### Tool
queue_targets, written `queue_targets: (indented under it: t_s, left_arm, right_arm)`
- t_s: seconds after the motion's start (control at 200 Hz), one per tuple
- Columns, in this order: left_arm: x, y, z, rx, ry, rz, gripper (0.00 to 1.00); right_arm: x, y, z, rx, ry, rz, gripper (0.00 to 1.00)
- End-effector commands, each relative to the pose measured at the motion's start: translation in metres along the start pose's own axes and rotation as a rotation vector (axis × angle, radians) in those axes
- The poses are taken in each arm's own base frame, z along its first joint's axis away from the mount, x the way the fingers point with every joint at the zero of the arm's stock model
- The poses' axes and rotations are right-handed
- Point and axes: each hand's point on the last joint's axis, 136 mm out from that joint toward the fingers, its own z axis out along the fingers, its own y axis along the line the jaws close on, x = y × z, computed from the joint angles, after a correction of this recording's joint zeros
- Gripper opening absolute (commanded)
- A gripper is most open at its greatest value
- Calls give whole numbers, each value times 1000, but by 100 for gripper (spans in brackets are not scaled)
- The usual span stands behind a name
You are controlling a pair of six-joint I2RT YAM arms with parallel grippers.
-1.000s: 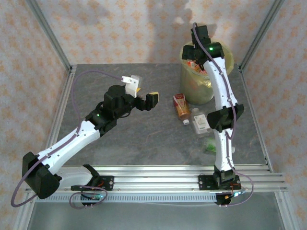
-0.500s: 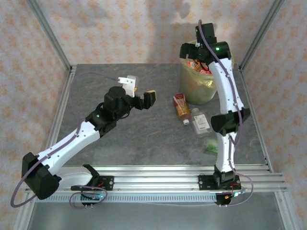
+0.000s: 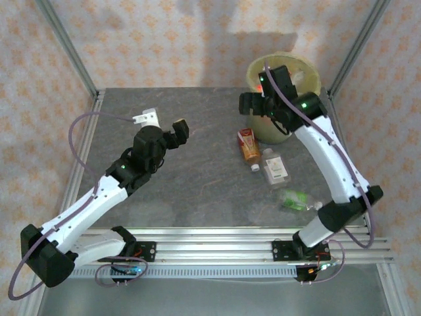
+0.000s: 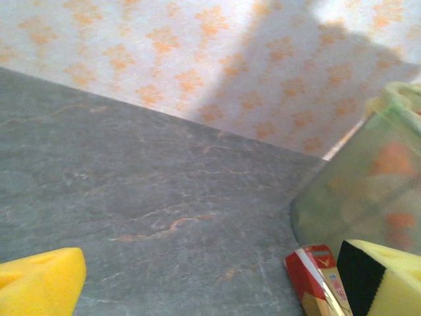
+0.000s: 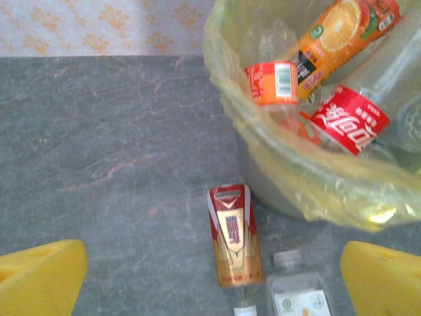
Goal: Put the plastic bottles in the bin
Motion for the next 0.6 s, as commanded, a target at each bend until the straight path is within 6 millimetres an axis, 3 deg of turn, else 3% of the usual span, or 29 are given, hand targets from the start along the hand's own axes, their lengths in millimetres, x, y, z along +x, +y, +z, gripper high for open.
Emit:
queue_targets:
  t_s: [0.0,0.205,0.41,0.596]
  left_arm:
    - [5,29,0,-131,-2,-71,100]
    - [16,40,7,-176,21,-112,100]
    - [29,51,12,-208,40,-173,100]
    - [42,65,9,-249,61,-168,100]
  right_arm:
    - [2,-1,-23,23,-86,15,99]
    - [54,5,-13,66,8,-46,99]
    - [108,14,22,70,136,-36,99]
    - [139,18,49,76,224,-28,99]
